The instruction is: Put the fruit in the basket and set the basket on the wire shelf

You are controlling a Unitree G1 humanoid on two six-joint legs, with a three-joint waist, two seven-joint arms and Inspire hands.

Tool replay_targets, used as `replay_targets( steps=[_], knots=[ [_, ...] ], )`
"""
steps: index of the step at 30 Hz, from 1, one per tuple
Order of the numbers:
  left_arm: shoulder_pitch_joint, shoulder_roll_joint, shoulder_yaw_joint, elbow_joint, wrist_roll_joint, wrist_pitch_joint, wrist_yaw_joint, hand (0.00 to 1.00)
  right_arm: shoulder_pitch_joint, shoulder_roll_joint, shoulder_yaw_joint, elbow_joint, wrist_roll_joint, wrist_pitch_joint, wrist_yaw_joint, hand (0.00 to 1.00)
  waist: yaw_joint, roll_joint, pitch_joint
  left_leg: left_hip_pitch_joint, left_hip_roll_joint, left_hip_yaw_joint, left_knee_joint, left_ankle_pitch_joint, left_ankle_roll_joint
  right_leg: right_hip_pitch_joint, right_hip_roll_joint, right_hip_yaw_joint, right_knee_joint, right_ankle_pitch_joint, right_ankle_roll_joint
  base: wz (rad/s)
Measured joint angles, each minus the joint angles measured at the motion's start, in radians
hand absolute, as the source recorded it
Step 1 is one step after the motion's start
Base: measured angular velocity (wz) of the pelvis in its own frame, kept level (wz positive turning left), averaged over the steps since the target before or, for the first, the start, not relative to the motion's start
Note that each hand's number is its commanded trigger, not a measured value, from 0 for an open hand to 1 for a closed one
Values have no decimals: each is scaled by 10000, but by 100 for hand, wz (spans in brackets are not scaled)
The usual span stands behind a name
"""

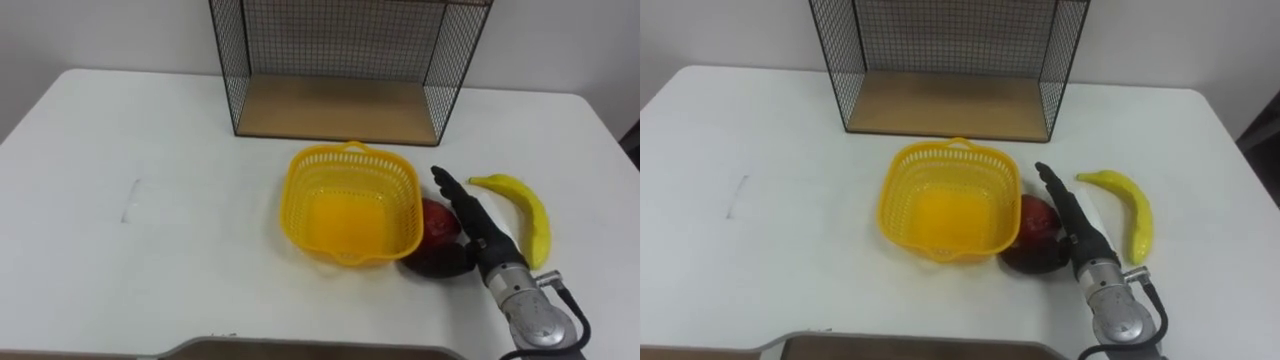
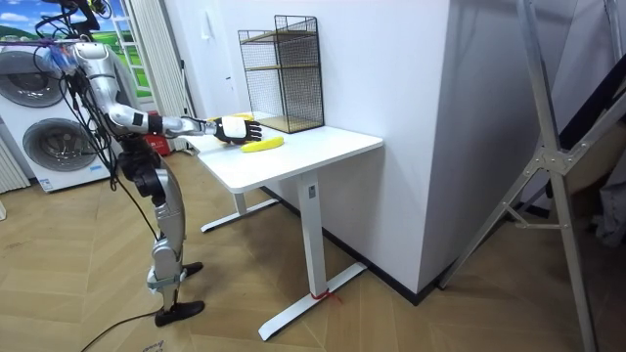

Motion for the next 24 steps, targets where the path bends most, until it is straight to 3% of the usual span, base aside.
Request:
replay_targets(
  steps=[6,7,24],
  knots=[
    [11,1,-10,0,1,123,0,0,0,-11,-11,-2,1,28,62,0,-14,-1,-8,4,-5,-30,-1,0,-1,15,0,-50,-15,0,0,0],
    [15,1,-9,0,0,130,0,0,0,-11,-10,0,1,33,62,100,-17,0,-8,5,-6,-31,0,0,-1,20,-1,-51,-16,0,0,0],
    [-62,10,-170,-12,-5,189,3,0,-292,-215,-226,408,111,110,-374,100,-24,-14,-43,29,-17,-115,96,-2,-2,90,-2,-91,-13,0,0,0]
  ],
)
